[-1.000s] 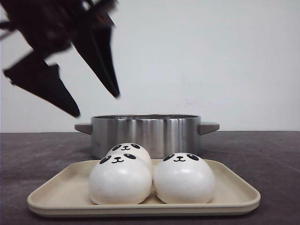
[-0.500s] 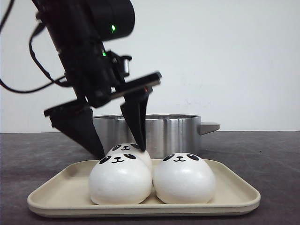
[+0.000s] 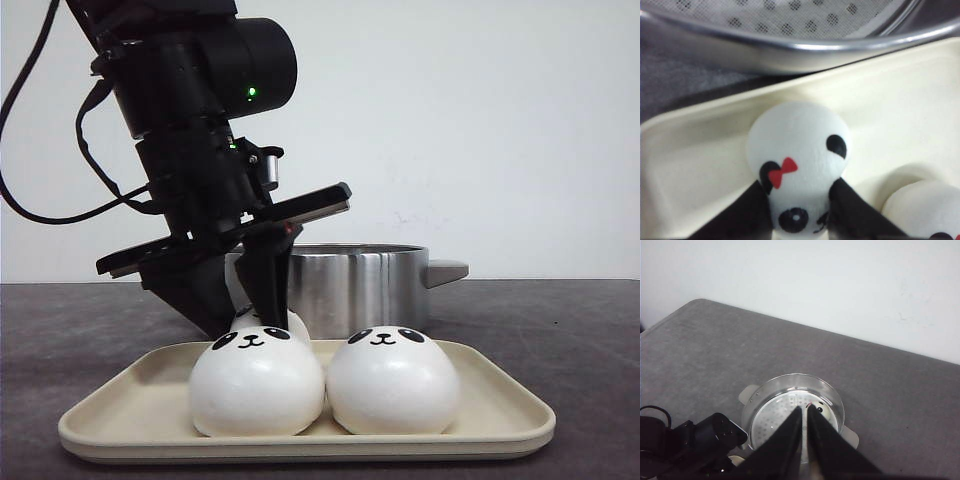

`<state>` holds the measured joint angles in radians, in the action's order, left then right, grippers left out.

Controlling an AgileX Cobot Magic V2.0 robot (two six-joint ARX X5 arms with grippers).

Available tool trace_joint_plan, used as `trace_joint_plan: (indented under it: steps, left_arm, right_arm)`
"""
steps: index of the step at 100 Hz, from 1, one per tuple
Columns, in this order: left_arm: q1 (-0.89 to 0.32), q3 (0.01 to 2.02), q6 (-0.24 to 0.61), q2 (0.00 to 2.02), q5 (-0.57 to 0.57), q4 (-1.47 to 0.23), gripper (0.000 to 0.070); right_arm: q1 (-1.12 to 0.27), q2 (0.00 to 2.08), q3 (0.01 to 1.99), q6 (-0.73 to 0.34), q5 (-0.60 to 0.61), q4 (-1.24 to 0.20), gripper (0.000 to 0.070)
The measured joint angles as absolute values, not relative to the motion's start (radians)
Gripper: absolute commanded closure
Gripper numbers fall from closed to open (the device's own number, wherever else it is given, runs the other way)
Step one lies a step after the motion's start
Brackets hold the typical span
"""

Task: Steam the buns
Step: 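Lower the left gripper onto the other farther panda bun and close it, then lift the held bun with the left gripper over the steamer pot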

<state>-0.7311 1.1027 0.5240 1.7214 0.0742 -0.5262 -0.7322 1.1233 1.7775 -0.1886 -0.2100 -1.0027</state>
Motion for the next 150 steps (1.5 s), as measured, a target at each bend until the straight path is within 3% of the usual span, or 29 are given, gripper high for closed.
trace_joint_plan:
  steps: [24,53,76,117,150]
  left_arm:
    - [-0.763,1.104,0.524,1.684,0.074,-0.574,0.0691]
    - [-0.845,1.105,0.523,1.393,0.072,-0.553,0.0691]
    - [-0.815,1.137,0.517,1.295,-0.038,-0.485,0.0691]
    - [-0.601,1.412,0.375,1.586,-0.047,-0.477,0.069]
    - [-0.545,1.556,0.339,1.879,-0.047,-0.472,0.0684]
  right_arm:
    - [-0.732,1.123,1.777,-0.189,-0.21,-1.003,0.0692]
    - [-0.732,1.123,1.777,-0.189,-0.21,-1.001,0.0692]
    - [-0.732,1.122,1.777,-0.189,-0.208,-0.999,0.0692]
    - [-0.732,1.122,1.777,-0.189,-0.208,-1.001,0.0692]
    - [-0.733,1.122,1.777,-0.189,-0.209,-1.025,0.0692]
